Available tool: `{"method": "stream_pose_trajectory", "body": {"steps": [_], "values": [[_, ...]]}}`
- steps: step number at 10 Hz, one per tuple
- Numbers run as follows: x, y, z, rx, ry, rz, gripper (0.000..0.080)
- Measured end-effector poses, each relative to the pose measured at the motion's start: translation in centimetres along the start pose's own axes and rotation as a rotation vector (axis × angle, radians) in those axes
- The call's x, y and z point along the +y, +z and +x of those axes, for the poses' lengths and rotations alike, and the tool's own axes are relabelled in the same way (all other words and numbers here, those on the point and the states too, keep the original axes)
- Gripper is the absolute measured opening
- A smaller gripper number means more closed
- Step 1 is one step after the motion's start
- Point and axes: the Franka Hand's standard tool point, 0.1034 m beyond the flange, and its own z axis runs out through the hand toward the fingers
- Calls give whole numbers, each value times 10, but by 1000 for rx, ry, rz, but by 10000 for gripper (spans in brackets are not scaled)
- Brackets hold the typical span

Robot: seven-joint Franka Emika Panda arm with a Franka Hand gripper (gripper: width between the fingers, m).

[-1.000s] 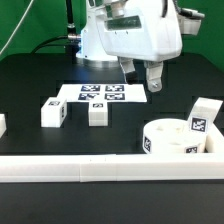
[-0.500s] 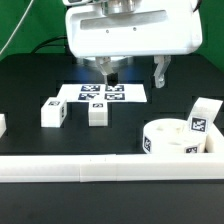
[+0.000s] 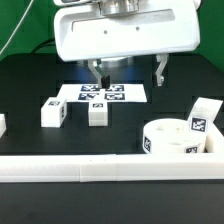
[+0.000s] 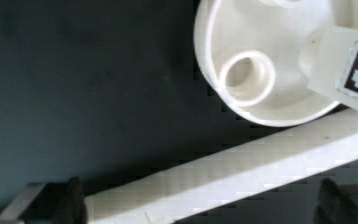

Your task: Assemble stool

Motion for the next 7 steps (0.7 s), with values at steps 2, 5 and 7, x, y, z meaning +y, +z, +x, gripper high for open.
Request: {"method": "stream_pose_trajectory", "body": {"steps": [2, 5, 7], "values": [[18, 11, -9, 42, -141, -46, 649], [28, 20, -17, 59, -221, -84, 649], [29, 20, -17, 60, -221, -84, 649]]}}
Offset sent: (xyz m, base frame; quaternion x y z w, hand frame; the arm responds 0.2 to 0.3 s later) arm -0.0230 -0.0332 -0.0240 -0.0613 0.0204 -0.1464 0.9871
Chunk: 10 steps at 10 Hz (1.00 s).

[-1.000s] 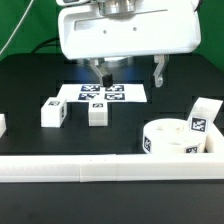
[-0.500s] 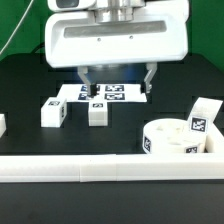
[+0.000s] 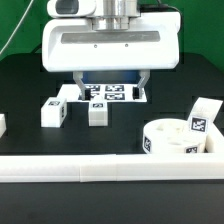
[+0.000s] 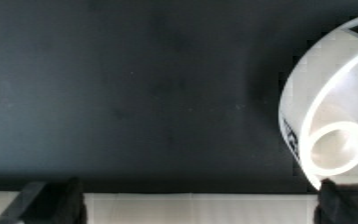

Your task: Assemble stool

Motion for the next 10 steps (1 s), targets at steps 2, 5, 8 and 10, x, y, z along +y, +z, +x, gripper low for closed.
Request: {"method": "stream_pose_trajectory", "body": {"steps": [2, 5, 8, 10], "values": [[16, 10, -12, 0, -33, -16, 649], [42, 21, -35, 0, -35, -48, 649], [38, 22, -36, -25, -28, -34, 649], [28, 23, -41, -144, -1, 14, 649]]}}
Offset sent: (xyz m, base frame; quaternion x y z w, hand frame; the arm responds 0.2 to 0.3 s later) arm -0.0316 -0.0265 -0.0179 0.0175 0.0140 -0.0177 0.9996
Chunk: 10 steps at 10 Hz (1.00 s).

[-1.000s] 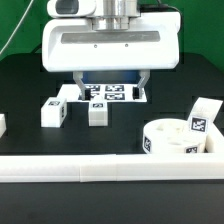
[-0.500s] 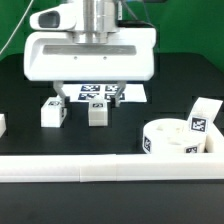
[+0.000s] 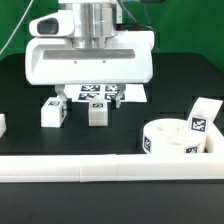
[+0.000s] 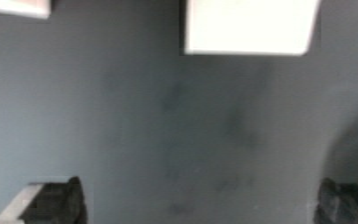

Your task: Assemble stool

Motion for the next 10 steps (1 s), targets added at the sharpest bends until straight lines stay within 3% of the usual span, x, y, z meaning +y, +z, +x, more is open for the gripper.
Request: {"method": "stream_pose_trajectory", "body": {"steps": [1, 4, 10], "values": [[-1, 2, -5, -94, 49, 14, 649], [4, 8, -18, -310, 157, -15, 649], [5, 11, -32, -709, 148, 42, 649]]}}
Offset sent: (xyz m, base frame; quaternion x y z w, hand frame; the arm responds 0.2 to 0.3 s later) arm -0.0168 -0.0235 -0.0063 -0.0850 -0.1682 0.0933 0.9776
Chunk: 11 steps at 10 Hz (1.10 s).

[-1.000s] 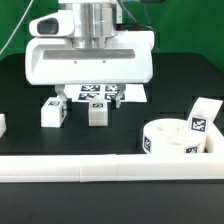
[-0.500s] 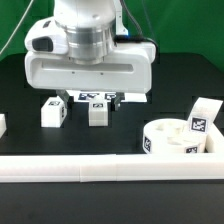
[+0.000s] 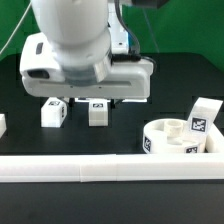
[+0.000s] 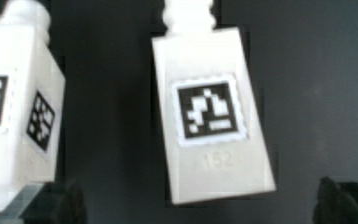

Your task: Assemble stool

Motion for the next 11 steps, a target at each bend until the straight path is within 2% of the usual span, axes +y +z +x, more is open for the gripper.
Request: {"method": "stream_pose_trajectory", "body": {"steps": [2, 5, 7, 8, 11], "values": [[1, 5, 0, -124, -2, 7, 649], [3, 13, -7, -342, 1, 15, 649], [-2, 18, -5, -392, -15, 13, 649], [-7, 17, -1, -369, -46, 17, 649], [-6, 18, 0, -368, -40, 19, 649]]}}
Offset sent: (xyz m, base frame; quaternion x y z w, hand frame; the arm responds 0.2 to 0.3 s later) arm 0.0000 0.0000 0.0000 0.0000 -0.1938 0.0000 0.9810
